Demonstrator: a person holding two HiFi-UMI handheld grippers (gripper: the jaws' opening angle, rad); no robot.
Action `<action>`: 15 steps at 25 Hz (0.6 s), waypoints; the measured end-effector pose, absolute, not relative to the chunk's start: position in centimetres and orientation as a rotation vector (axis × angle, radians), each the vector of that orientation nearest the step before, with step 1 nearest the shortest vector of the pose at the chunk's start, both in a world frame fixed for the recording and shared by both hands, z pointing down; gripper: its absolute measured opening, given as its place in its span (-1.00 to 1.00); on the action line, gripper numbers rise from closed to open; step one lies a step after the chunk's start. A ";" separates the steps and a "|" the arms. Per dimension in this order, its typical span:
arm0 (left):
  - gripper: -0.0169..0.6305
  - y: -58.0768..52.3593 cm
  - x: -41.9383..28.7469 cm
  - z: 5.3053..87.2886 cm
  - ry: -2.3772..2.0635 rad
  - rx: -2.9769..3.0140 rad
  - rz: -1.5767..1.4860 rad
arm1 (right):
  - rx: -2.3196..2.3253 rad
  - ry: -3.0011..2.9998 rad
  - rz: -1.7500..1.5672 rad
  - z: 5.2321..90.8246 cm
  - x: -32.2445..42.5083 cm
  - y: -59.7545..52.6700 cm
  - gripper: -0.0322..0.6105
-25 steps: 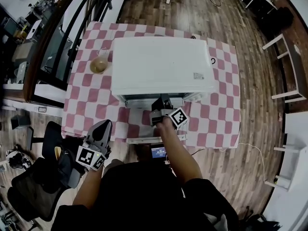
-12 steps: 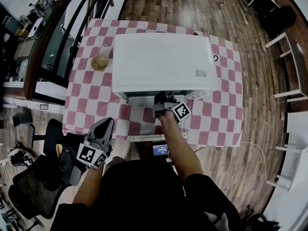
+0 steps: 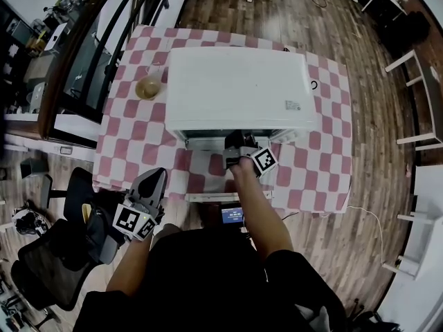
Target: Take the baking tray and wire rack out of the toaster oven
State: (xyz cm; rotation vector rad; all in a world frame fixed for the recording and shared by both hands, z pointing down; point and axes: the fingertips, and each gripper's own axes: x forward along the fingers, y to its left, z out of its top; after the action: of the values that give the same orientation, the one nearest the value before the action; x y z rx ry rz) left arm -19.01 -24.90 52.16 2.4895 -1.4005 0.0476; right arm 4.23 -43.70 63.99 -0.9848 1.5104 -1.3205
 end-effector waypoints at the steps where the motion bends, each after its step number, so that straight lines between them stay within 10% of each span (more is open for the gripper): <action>1: -0.97 -25.0 -19.0 52.2 -1.405 2.488 0.041 | -0.986 1.504 -1.324 64.0 4.3 -43.6 -0.58; 15: -0.97 -24.4 -18.2 51.0 -1.377 2.531 -0.038 | -0.982 1.479 -1.335 64.1 4.6 -39.0 -0.59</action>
State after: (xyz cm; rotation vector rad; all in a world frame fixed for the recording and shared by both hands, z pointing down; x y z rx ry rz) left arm -18.16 -24.35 51.02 2.5305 -1.3772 -0.0385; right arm 4.61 -39.00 64.12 -0.9821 1.4794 -1.3347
